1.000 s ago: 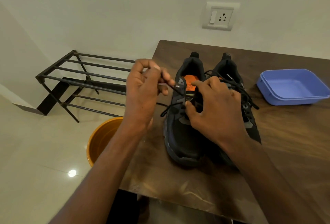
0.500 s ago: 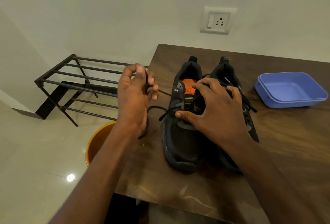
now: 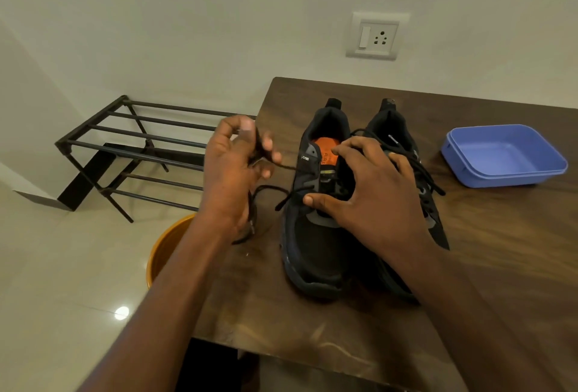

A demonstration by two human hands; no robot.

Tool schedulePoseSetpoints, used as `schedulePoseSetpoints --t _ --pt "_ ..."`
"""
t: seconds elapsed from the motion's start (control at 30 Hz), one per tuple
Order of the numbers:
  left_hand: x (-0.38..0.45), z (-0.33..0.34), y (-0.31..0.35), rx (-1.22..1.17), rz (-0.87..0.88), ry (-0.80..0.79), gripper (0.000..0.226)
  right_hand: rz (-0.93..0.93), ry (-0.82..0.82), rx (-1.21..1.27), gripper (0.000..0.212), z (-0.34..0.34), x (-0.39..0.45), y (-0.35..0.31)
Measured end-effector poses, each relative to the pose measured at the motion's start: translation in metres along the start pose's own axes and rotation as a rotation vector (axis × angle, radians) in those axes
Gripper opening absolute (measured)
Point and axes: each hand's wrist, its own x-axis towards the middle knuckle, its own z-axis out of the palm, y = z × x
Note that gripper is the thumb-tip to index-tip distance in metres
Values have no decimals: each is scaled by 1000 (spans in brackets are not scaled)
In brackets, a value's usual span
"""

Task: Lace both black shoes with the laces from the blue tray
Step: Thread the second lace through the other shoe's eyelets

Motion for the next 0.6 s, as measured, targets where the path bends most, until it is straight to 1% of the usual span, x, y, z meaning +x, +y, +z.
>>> schedulePoseSetpoints --t 0.03,0.1,0.13,0.2,0.23,0.3,0.37,0.43,0.5,0.53,0.6 --pt "0 0 -5 181 0 -4 14 3 -3 4 89 1 0 0" --pt "-1 0 -18 545 31 -87 25 4 8 9 89 3 0 0" --pt "-1 2 -22 672 55 -147 23 4 17 7 90 3 0 0" --pt "-3 6 -26 840 127 -243 14 5 31 2 90 5 0 2" --pt "-2 7 -27 877 150 -254 11 5 32 1 90 5 1 2" --pt "-2 6 -26 892 172 -219 5 7 26 5 90 6 0 2" --pt "0 6 -26 863 177 -174 7 12 23 5 90 5 1 2" --pt "2 6 -26 779 124 -173 7 20 11 1 90 5 1 1" --pt "1 7 -27 752 92 -199 7 22 21 -6 87 3 0 -1" --pt "1 7 -27 767 103 -205 7 6 44 -7 83 2 -2 -2" --pt "3 3 -27 815 140 -211 7 -65 97 -1 65 1 -5 -8"
